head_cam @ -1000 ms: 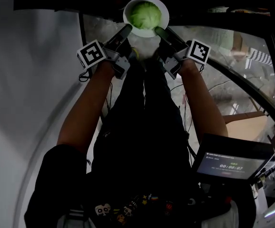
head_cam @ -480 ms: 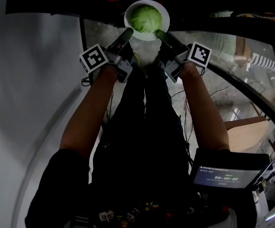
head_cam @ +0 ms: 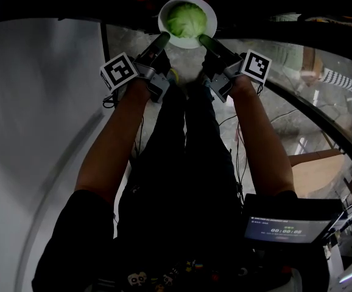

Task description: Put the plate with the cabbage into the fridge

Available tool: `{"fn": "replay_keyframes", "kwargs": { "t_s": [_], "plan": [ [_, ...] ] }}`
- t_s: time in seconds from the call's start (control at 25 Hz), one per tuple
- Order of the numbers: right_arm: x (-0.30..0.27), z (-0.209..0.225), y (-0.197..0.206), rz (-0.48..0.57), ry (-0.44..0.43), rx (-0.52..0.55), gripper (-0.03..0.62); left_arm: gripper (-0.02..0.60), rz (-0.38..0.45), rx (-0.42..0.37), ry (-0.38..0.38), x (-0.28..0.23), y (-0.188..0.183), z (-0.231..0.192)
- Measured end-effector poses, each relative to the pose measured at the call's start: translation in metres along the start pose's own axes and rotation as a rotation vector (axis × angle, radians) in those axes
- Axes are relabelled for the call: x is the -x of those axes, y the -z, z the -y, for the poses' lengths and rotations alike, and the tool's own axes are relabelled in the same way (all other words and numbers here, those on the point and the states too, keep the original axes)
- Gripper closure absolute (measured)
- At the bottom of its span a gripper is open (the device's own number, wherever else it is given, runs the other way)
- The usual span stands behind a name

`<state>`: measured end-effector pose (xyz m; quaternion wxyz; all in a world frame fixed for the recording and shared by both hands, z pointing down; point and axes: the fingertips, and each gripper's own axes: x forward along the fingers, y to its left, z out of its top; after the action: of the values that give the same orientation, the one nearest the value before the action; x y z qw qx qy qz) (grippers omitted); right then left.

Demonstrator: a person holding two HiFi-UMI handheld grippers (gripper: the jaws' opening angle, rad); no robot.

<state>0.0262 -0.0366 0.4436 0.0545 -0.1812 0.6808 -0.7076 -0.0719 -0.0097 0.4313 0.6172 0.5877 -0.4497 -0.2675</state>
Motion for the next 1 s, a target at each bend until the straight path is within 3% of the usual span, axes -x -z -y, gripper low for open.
{"fn": "replay_keyframes", "kwargs": {
  "t_s": [1.0],
  "plan": [
    [0.0003, 0.0027, -0.0022, 0.029, -0.018, -0.011, 0.576, 0.572, 0.035, 0.012, 0.022, -0.0021, 0.0026, -0.0062]
  ]
}}
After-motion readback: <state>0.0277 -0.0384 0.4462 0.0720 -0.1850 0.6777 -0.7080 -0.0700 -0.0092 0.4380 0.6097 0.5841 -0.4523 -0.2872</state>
